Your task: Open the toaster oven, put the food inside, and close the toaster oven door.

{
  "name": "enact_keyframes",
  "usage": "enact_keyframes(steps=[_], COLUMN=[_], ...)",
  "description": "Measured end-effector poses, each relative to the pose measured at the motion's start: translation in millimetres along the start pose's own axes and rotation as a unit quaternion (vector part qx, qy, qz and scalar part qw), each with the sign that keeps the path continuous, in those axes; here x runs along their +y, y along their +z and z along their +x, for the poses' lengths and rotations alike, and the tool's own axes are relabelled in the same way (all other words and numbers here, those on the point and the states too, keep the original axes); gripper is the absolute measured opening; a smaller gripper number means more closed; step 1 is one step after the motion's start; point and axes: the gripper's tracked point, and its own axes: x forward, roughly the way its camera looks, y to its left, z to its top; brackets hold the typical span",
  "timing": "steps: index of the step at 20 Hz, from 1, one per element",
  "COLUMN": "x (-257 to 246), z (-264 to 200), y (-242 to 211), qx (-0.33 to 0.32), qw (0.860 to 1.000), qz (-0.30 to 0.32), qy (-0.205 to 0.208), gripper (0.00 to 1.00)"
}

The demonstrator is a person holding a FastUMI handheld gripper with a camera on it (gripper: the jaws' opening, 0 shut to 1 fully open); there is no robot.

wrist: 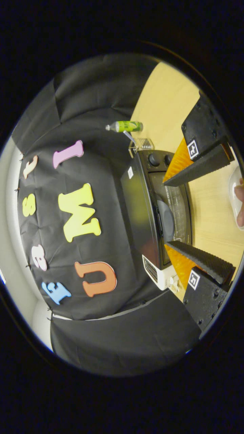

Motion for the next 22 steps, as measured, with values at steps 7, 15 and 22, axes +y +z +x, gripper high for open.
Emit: enact_keyframes(steps=[7, 15, 22], x=[9.1, -14.4, -23.2], z=[-116.7, -210.2, -229.3], y=[11.5, -10.2, -6.8], qx=[-0.029, -0.034, -0.019], qw=[0.998, 0.997, 0.996], qz=[-0.046, -0.074, -0.081], qy=[0.012, -0.009, -0.015], gripper=[1.00, 1.00, 1.00])
